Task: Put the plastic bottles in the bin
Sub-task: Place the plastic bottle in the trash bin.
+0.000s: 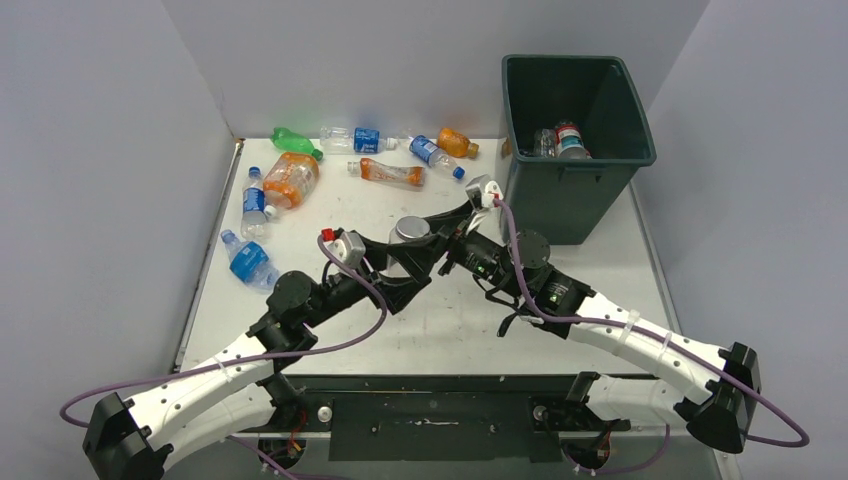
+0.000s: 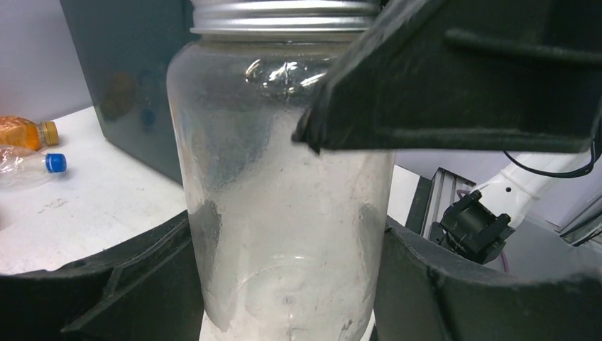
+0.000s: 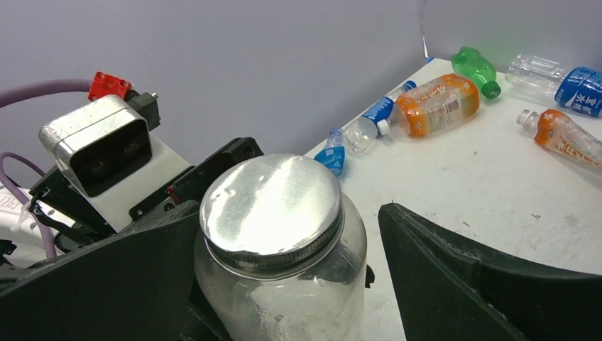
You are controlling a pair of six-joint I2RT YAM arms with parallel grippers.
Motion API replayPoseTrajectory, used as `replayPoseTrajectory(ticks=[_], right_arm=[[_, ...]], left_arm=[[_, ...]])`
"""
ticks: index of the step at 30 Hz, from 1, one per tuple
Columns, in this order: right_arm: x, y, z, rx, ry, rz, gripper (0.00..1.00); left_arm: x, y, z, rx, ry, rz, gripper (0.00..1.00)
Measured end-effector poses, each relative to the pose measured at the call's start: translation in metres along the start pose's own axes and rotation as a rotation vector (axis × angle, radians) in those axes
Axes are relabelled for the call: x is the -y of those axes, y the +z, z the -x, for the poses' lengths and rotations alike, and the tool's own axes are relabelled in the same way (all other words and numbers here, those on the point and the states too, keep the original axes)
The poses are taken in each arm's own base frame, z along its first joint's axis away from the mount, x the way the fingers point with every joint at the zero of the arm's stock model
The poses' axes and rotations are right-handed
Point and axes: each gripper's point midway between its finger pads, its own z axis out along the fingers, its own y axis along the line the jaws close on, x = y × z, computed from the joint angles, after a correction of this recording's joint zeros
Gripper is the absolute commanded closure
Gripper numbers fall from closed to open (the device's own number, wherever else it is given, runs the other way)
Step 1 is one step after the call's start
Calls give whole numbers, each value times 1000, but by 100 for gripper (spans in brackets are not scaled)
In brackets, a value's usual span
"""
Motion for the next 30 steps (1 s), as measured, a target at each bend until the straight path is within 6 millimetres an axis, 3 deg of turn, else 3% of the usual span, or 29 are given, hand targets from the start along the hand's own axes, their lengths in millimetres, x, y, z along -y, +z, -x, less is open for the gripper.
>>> replayPoseTrajectory(ticks=[3,8,11,13,14,20,22,25,28,30], right_arm=[[4,1,-9,-44,1,-18,0],[3,5,-16,-104,-16,-24,33],[1,4,-20,-123,-25,-17,53],[1,3,-21,-131,-32,-16,58],[1,3,-21,-134,-33,-15,60],[10,-4,-15,-178,-101,-82,58],[14,-6,12,-151,-167,-137,60],[17,-14,94,24,-286,-268,63],[28,-53,188,286,-381,-469,64],[41,-86,230,425,-420,-617,64]], left_arm=[[0,0,-2,-7,5,0,75],[0,0,-2,-7,21,2,69],[-1,-1,-6,-16,21,7,48],[-1,-2,-7,-18,20,8,20],[-1,-2,-8,-18,21,8,0],[3,-5,3,22,49,17,4],[2,-8,12,50,56,35,4],[-3,-13,24,96,77,75,4],[-11,-16,31,123,102,121,4],[-17,-17,33,132,112,154,4]])
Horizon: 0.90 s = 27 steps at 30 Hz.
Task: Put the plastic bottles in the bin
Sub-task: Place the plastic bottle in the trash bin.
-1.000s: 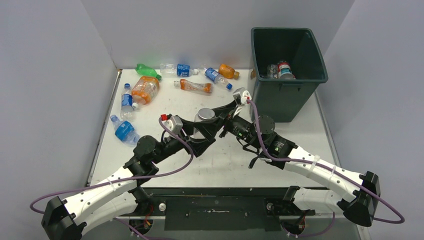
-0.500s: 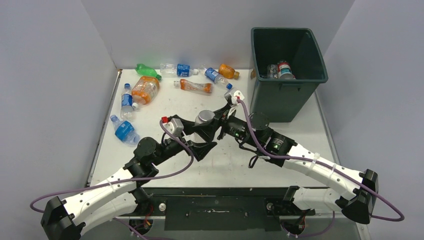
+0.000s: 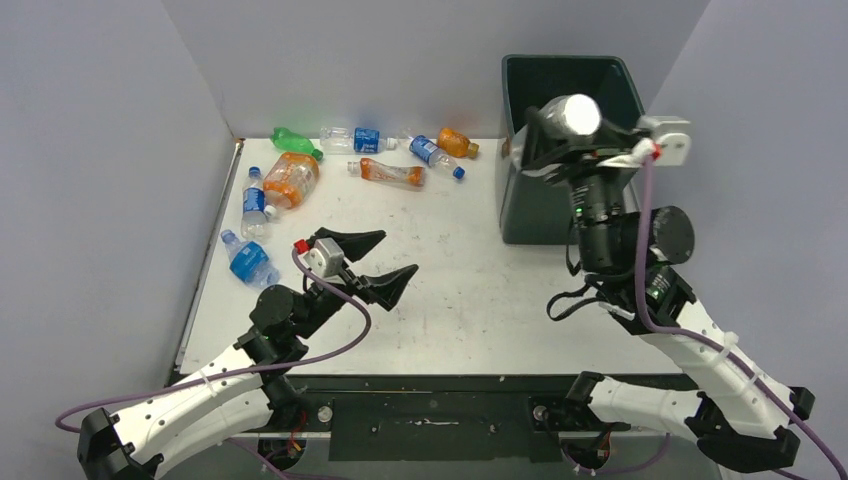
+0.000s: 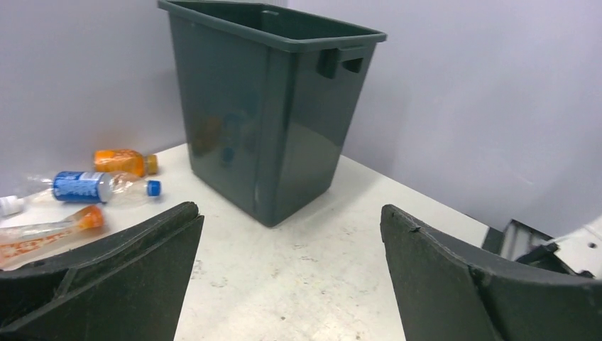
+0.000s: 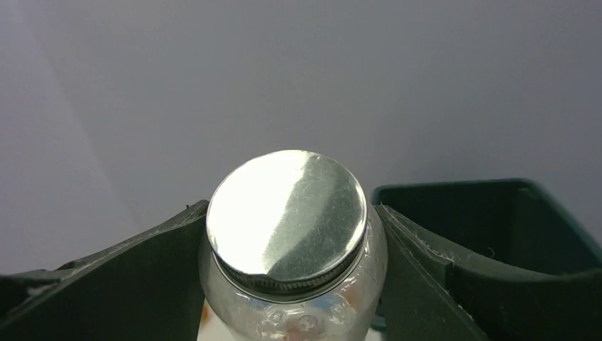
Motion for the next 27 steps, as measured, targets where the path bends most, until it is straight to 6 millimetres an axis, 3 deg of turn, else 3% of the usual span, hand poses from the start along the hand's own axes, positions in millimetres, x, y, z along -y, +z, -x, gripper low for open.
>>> replayPoseTrajectory(ticks=[2,4,6,8,10,12,14,16,18,21,27], right_arm=[[36,0,33,109,-17,-156,62],[64,4,52,183,-55,-297,63],[84,17,55,212,-107,-391,63],[118,41,53,233,-168,-511,63],[155,67,41,235,-192,-595,63],[196,88,15,205,-199,-660,63],[234,104,-18,163,-185,-704,63],[260,112,-41,130,-174,-736,63],[274,123,-58,108,-166,-748,63],[279,145,-69,106,-156,-733,60],[292,170,-100,79,-160,-726,46]], left_arm=[[-7,0,0,4,15,33,4],[-13,-1,0,5,28,65,4],[-17,-1,-1,4,43,87,4],[-22,-2,-2,2,56,108,4],[-25,-2,-2,-1,69,122,4],[-27,-3,-3,-6,80,131,4],[-29,-4,-4,-12,94,140,4],[-30,-4,-4,-13,103,146,4],[-31,-5,-4,-12,111,152,4],[-33,-5,-4,-14,126,159,4],[-36,-5,-6,-24,145,172,4]])
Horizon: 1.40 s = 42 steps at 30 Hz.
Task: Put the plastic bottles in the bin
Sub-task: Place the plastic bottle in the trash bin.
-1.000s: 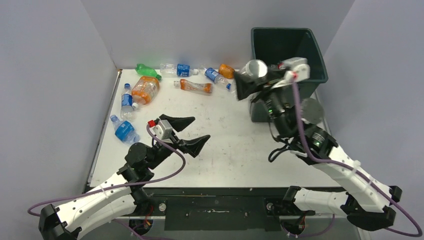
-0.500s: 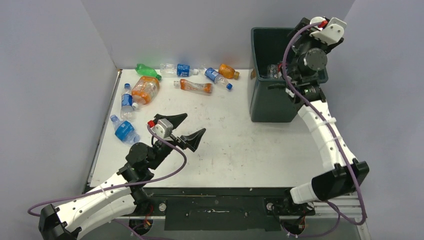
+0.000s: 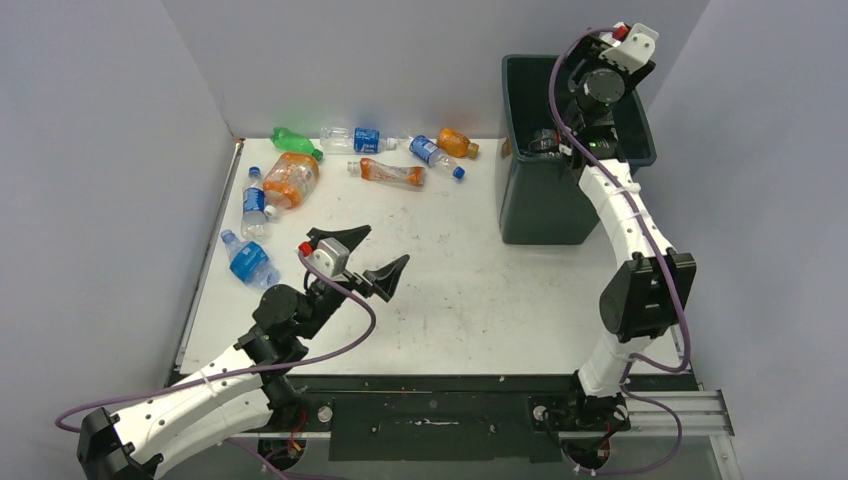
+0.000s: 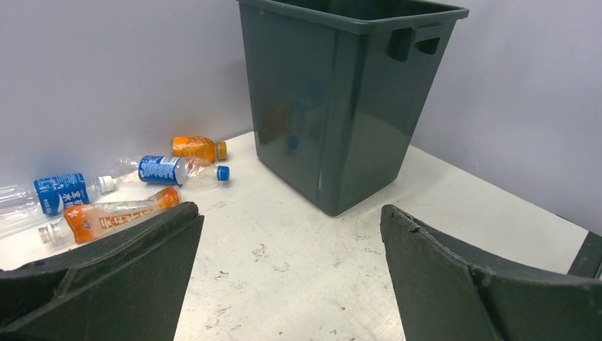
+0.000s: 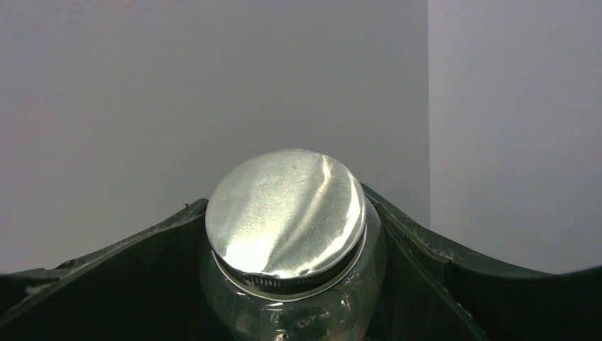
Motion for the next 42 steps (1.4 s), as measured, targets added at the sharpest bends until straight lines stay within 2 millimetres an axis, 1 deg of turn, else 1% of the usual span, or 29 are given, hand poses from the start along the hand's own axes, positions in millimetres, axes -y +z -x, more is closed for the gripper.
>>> replayPoseTrajectory(ticks=[1,3,4,7,8,10,14,16,18,20,21,23,25,27,28,29,30,31,32,33,34,36,39,40,42], right_arm=[[0,4,-8,-9,-7,-4,40],[0,9,-21,-26,-20,-10,17],[0,11,-28,-35,-24,-12,11],[-1,17,-41,-56,-20,-14,1],[-3,17,-43,-63,-17,-5,5],[-6,17,-42,-66,4,11,9],[-21,17,-23,-42,92,64,10],[-30,12,-12,-33,130,93,10],[-42,2,8,-15,172,132,10],[-60,-18,31,0,216,191,10],[-71,-33,43,5,238,231,10],[-94,-72,70,13,289,329,10],[-109,-113,92,17,342,424,10],[-117,-157,107,7,400,525,10],[-116,-178,109,-5,428,569,10],[-112,-194,108,-18,449,596,10],[-107,-207,101,-35,468,619,10],[-103,-217,93,-57,477,632,10],[-99,-228,82,-83,488,651,10],[-96,-239,66,-119,493,666,10],[-95,-250,48,-160,492,681,10],[-100,-275,7,-262,477,729,9],[-114,-318,-61,-442,416,810,9],[-118,-332,-82,-497,393,834,9],[-122,-358,-117,-593,353,876,9]], left_arm=[[0,0,0,-1,3,2,4],[-2,0,-1,-2,8,7,4],[-2,0,-1,-3,10,10,4],[-3,1,-2,-7,11,13,4],[-3,1,-4,-11,11,14,4],[-3,1,-5,-16,13,15,4],[-4,2,-10,-31,20,18,4],[-5,2,-11,-34,24,24,4],[-7,2,-10,-33,30,36,4],[-12,2,-9,-28,35,59,4],[-16,1,-8,-25,41,81,4],[-24,-1,-5,-18,54,126,4],[-36,-3,-3,-14,69,191,4],[-51,-7,-2,-15,86,276,4],[-60,-10,-2,-19,96,324,4],[-69,-13,-3,-27,107,379,4],[-79,-17,-5,-39,121,436,4],[-86,-20,-6,-52,131,483,4],[-96,-25,-7,-71,144,546,4],[-105,-29,-9,-94,156,604,4],[-115,-33,-9,-119,164,666,4],[-129,-40,-9,-151,150,751,4],[-170,-60,-9,-195,74,930,4],[-187,-70,-11,-206,38,994,4],[-218,-93,-20,-228,-37,1114,4]])
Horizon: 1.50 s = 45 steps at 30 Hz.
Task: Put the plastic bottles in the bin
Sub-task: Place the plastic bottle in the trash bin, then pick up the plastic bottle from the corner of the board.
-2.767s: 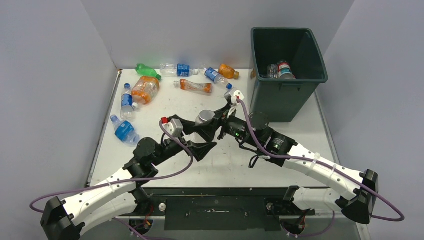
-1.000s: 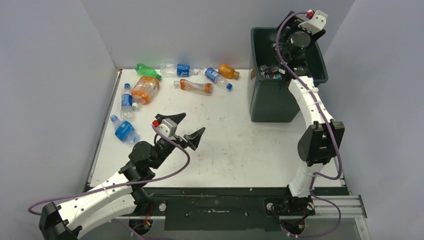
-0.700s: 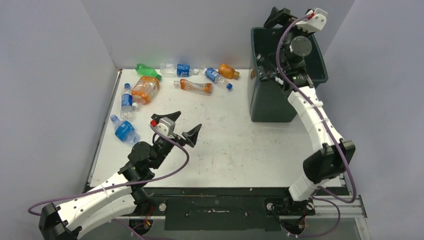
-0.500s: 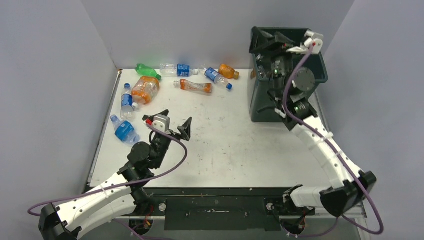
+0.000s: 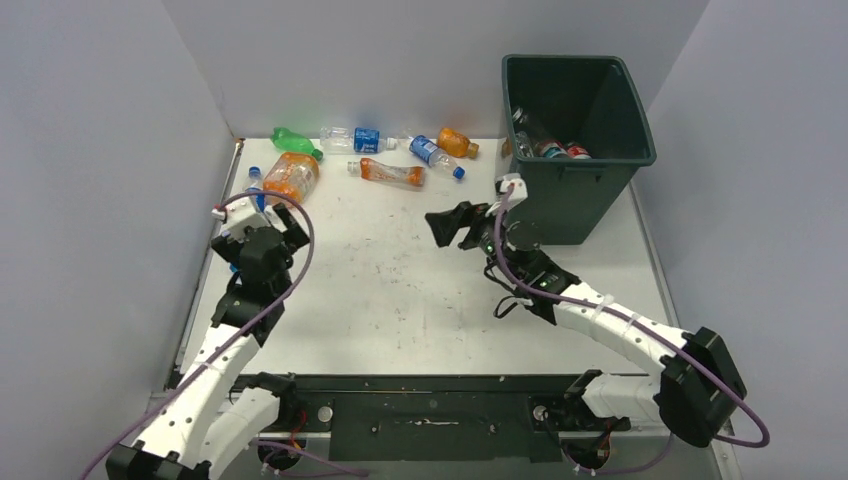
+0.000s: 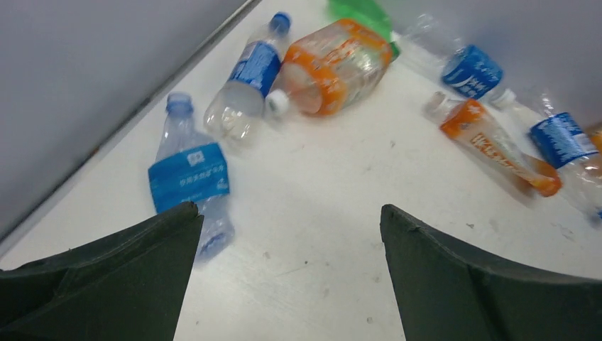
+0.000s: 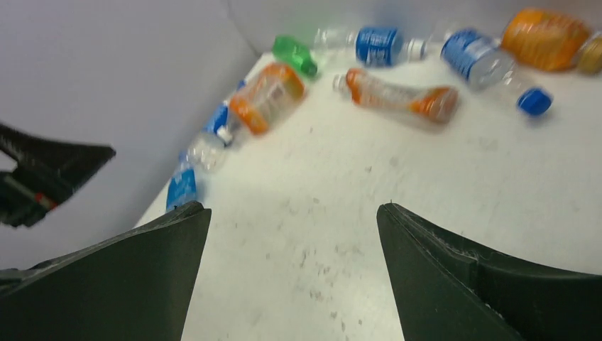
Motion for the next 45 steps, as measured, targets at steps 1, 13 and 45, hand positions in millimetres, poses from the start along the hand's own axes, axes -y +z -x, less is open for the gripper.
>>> replayPoseTrajectory(ticks=[1,13,45], right_arm=[[0,0,-19,-47,2,9,9],[-13,-20,-155,-378,33,90,8],[-33,-37,-122,-288,64,145,9]], left_arm=[[-16,7,-8,-33,-28,52,4],[-115,41,-155,-554,-329,522,4],[-144,79,-202,-717,-317,716,57]])
